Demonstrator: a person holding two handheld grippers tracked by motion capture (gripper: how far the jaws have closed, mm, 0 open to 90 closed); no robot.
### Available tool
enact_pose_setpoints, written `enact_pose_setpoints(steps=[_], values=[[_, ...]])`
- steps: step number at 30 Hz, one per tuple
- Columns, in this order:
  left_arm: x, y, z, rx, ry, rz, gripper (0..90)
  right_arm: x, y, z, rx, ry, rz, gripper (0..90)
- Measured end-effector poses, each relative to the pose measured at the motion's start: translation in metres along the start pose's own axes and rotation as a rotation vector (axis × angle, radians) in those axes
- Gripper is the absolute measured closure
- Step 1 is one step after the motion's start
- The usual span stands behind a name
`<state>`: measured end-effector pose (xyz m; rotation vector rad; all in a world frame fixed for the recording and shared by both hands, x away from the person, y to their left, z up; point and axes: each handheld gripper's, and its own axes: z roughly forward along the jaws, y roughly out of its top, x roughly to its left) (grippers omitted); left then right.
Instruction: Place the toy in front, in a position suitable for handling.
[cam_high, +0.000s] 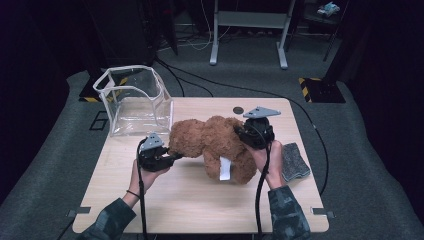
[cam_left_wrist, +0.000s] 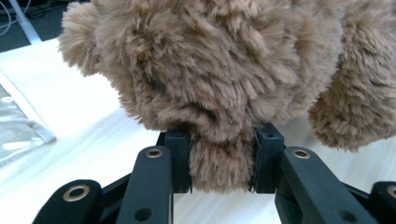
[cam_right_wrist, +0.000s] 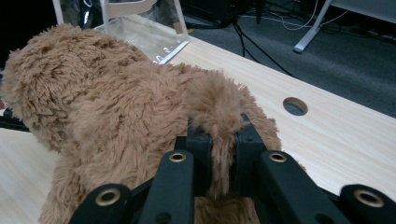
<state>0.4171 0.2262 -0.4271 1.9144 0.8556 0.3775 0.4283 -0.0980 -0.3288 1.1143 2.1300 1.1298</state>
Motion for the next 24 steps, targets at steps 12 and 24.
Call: enact_pose_setpoints(steps=[12,24], values=[[0.009,0.013,0.026,0.017,0.032,0.004,66.9,-0.017,0.009,0.017,0.012,-0.041,0.013,80.8],[0.015,0.007,0.043,0.061,0.063,0.002,66.9,-0.027,0.0,0.043,0.043,-0.053,0.047,80.6]])
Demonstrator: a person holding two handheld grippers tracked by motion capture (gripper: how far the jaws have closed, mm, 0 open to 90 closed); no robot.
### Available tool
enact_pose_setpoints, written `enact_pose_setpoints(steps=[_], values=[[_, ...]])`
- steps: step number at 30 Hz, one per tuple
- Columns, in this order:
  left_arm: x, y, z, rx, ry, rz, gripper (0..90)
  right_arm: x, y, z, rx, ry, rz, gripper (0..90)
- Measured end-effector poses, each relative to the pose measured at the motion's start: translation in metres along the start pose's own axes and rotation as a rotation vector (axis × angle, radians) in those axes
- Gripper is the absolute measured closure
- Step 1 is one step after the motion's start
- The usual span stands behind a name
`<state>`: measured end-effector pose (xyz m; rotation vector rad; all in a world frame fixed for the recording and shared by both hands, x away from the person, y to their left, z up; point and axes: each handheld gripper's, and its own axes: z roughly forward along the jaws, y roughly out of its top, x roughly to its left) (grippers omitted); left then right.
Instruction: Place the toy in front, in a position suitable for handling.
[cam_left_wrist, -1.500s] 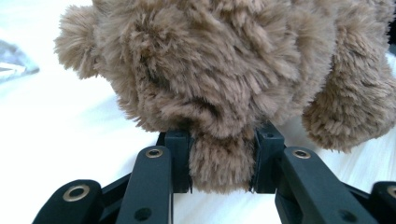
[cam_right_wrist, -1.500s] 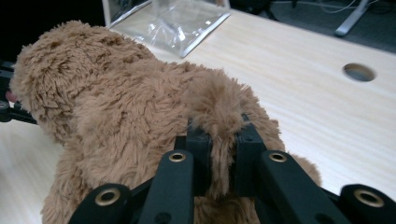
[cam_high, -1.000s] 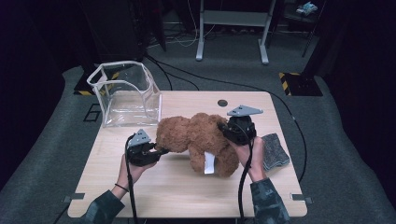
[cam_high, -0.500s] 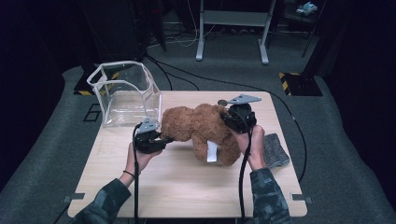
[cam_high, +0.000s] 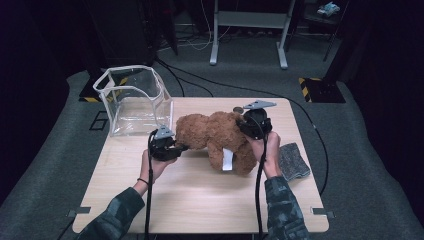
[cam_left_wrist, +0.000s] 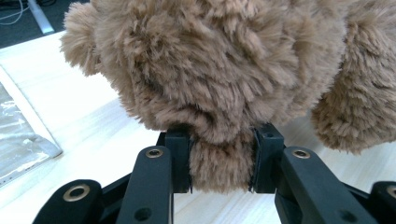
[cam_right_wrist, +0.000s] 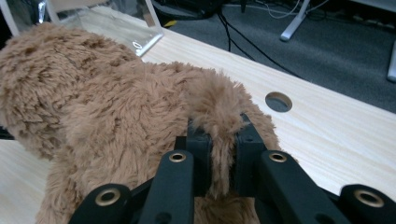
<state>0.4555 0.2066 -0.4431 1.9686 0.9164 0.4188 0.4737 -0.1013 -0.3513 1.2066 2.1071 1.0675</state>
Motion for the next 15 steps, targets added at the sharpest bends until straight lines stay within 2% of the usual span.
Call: enact_pose_setpoints(steps=[3,4,7,15], values=[[0.001,-0.002,0.006,0.016,0.002,0.002,66.9,-0.004,-0.005,0.008,0.019,-0.004,0.0,80.6],[0.0,-0.002,0.008,0.021,0.005,0.004,66.9,-0.005,-0.007,0.011,0.022,-0.004,0.022,80.5],[-0.001,-0.003,0.014,0.036,0.006,0.005,66.9,-0.011,-0.012,0.018,0.033,-0.005,0.042,80.6],[-0.001,-0.006,0.028,0.064,0.004,-0.001,66.9,-0.016,-0.016,0.027,0.072,-0.018,0.06,80.5]])
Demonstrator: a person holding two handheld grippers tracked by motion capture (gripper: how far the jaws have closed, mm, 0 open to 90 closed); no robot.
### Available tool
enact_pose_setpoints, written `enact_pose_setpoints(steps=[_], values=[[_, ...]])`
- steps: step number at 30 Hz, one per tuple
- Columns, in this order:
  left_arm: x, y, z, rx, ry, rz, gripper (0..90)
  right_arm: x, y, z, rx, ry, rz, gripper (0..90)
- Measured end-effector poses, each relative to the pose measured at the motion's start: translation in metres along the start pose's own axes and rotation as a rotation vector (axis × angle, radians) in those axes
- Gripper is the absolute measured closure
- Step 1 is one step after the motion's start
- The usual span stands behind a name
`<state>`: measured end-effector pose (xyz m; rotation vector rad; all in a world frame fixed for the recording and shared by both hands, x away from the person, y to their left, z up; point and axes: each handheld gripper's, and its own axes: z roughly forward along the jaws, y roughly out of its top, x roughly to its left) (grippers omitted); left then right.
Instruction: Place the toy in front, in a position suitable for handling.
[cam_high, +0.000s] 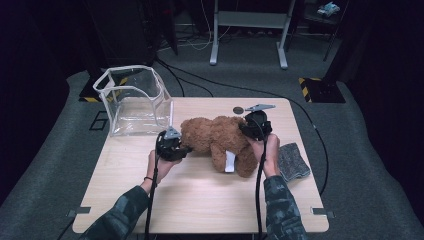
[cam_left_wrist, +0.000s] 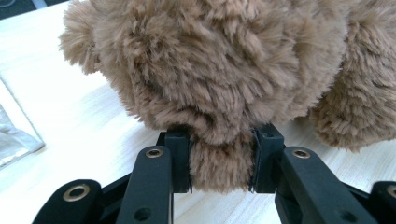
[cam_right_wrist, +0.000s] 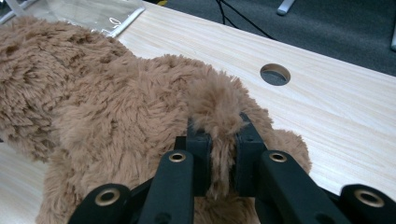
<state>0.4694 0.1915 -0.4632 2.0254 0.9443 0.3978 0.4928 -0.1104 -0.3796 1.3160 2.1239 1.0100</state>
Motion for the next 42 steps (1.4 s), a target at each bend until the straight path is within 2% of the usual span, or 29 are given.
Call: enact_pose_setpoints(steps=[9,12,15,21,25,30,38,42], values=[[0.002,-0.006,0.012,0.052,0.005,-0.001,66.8,-0.002,-0.006,0.012,0.037,-0.01,0.003,80.3],[0.003,-0.009,0.018,0.066,0.003,-0.012,66.7,-0.004,-0.008,0.02,0.055,-0.007,0.018,80.2],[0.005,-0.011,0.022,0.075,0.009,-0.021,66.8,-0.003,-0.01,0.024,0.07,-0.017,0.013,80.2],[0.005,-0.01,0.024,0.075,0.021,0.001,66.7,-0.008,-0.016,0.03,0.086,-0.014,0.035,80.0],[0.007,-0.011,0.026,0.076,0.019,-0.012,66.7,-0.01,-0.02,0.033,0.091,-0.006,0.046,80.0],[0.006,-0.01,0.028,0.079,0.03,-0.002,66.8,-0.012,-0.022,0.038,0.101,-0.01,0.066,79.9],[0.008,-0.012,0.028,0.087,0.012,-0.021,67.0,-0.012,-0.023,0.04,0.113,-0.002,0.068,80.1],[0.006,-0.013,0.027,0.097,0.003,-0.015,67.1,-0.012,-0.025,0.04,0.12,0.008,0.072,80.1]])
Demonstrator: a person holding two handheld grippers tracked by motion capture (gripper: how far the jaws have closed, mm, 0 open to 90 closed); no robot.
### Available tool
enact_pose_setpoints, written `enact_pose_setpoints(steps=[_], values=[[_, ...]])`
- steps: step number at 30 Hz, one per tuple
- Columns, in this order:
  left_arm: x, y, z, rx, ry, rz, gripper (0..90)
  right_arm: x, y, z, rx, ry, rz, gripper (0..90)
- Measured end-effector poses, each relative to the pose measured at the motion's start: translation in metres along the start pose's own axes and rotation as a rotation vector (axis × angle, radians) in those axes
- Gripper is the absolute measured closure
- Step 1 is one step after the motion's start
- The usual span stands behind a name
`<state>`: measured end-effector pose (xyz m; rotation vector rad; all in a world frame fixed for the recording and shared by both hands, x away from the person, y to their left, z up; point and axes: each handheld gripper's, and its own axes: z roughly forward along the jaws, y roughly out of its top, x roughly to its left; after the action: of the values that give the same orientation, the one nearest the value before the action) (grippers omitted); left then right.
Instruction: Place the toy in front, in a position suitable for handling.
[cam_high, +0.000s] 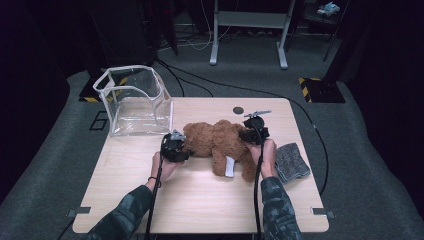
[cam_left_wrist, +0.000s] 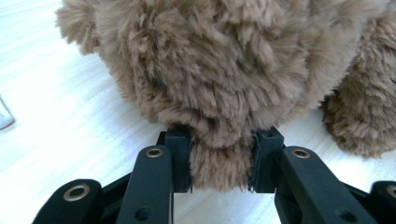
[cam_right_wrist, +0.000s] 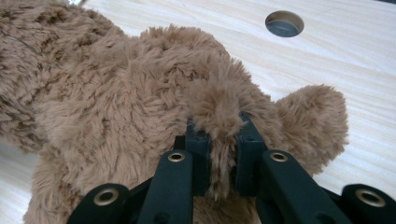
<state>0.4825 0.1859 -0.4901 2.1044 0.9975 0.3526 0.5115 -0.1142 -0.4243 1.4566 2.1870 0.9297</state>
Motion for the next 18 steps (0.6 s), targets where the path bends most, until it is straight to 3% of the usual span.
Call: enact_pose_setpoints(steps=[10,12,18], values=[[-0.004,-0.009,-0.001,0.003,-0.018,0.01,67.6,0.002,-0.009,-0.007,0.029,0.032,-0.014,80.3],[-0.005,-0.011,-0.002,0.001,-0.027,-0.004,67.7,0.002,-0.011,-0.008,0.033,0.043,-0.004,80.4],[-0.006,-0.017,0.0,-0.028,-0.019,-0.007,67.8,0.003,-0.018,-0.007,0.01,0.039,-0.012,79.5]])
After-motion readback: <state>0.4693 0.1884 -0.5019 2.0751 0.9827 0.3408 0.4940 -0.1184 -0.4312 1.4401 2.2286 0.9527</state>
